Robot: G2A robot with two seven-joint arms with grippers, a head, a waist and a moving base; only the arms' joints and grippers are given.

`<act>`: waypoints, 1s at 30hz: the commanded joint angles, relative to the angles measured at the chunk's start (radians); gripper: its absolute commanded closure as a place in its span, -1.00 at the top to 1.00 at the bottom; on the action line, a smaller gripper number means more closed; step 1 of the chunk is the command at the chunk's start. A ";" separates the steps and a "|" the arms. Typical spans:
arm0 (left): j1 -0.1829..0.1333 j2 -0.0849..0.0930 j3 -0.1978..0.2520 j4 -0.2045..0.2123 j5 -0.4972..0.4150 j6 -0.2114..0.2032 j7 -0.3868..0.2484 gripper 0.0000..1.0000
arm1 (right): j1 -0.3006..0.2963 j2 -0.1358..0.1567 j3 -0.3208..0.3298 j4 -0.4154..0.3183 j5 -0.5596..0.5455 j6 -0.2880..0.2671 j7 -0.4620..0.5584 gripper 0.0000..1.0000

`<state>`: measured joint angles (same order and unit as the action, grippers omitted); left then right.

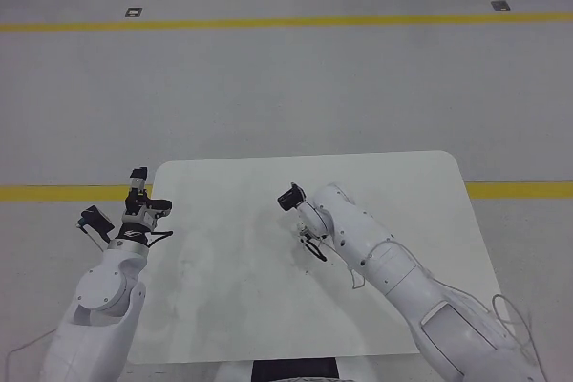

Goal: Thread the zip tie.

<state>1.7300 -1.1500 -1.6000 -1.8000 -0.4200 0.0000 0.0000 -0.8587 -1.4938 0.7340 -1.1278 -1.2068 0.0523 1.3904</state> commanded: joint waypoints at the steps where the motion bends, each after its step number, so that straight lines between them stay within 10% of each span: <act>1: 0.000 0.000 0.000 0.000 0.000 0.000 0.000 1.00 | -0.010 0.006 0.010 -0.021 -0.003 -0.004 0.000 -1.00; 30: 0.000 0.000 0.000 0.000 0.000 0.000 0.000 1.00 | -0.041 0.029 0.027 -0.082 0.033 -0.027 0.000 -1.00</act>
<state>1.7300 -1.1500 -1.6000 -1.8000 -0.4200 0.0000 0.0000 -0.9001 -1.4651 0.7608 -1.2099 -1.1741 0.0250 1.3900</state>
